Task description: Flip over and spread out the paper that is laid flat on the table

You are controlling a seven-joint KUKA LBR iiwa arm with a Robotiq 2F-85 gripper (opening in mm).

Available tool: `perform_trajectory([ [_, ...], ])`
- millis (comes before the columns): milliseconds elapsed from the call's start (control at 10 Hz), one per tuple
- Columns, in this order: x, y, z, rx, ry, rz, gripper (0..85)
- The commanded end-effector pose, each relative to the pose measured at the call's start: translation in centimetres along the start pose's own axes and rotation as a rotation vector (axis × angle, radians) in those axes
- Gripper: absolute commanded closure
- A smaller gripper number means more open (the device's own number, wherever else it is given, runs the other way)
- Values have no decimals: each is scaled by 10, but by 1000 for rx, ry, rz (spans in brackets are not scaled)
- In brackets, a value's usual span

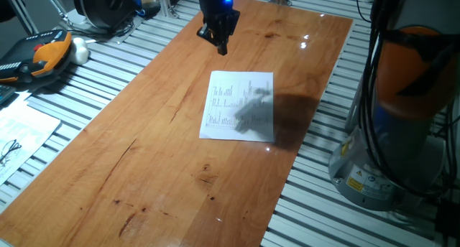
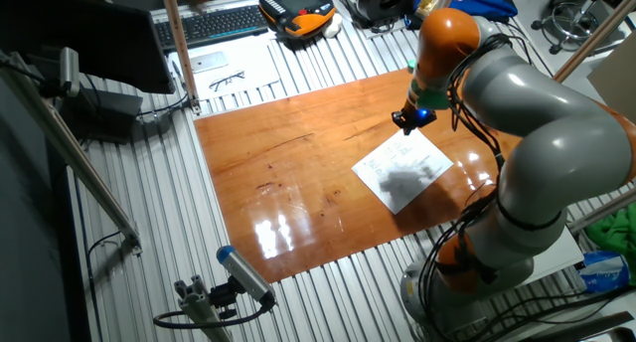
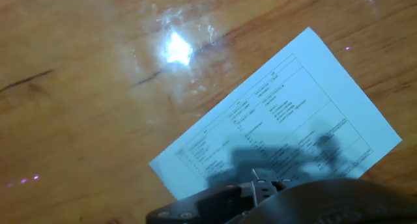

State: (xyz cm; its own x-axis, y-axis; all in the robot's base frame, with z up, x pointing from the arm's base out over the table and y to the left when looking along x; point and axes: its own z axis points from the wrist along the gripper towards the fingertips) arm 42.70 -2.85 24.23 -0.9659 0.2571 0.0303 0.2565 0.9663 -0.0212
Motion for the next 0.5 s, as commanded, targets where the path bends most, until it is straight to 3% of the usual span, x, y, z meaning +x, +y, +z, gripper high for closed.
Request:
perform_trajectory([
  [0,2,1,0,4,-3,-1,850],
  [200,7,3,2,20,-21,-9,850],
  [400,10,1,1,15,-28,-13,850],
])
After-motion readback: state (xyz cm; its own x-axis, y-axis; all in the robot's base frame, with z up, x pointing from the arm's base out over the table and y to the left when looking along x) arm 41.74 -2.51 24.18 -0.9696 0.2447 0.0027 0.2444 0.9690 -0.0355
